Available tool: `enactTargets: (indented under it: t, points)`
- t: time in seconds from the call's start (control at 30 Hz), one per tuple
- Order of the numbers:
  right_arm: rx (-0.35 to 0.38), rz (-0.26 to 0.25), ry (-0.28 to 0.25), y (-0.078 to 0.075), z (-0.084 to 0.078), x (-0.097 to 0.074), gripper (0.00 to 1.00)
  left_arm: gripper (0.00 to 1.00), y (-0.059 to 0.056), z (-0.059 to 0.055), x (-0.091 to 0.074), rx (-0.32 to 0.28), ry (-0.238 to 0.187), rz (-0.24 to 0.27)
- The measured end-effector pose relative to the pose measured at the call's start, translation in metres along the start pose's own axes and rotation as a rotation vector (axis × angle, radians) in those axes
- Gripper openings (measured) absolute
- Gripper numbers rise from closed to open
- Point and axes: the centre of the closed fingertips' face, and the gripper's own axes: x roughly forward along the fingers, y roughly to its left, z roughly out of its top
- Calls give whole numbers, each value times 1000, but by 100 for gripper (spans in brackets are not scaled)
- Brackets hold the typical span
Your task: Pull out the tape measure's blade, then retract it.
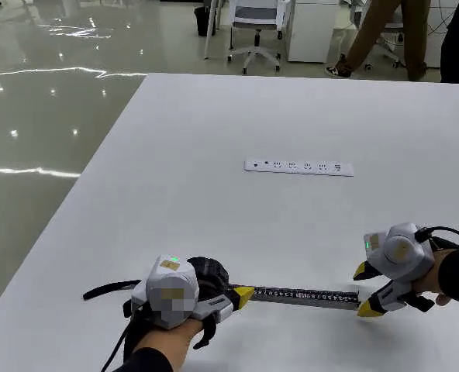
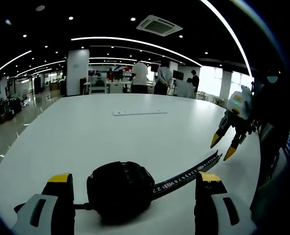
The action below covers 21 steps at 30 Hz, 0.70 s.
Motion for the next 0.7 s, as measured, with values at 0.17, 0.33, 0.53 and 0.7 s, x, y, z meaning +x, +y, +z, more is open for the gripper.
enactTargets:
  t: [0.17,0.33,0.53,0.7]
  points:
    - [-4,11,-2,1,0,3,21,100,2,-1,0,-7,1,4]
    - [-21,25,14,7,-4,8,14,100,2,2,-1,-8,-14,8]
    - [-24,21,16,8,-3,8,12,99,2,-2,0,-22,-4,12]
    - [-42,21,68,8,-2,9,11,94,7,-7,1,-55,13,33]
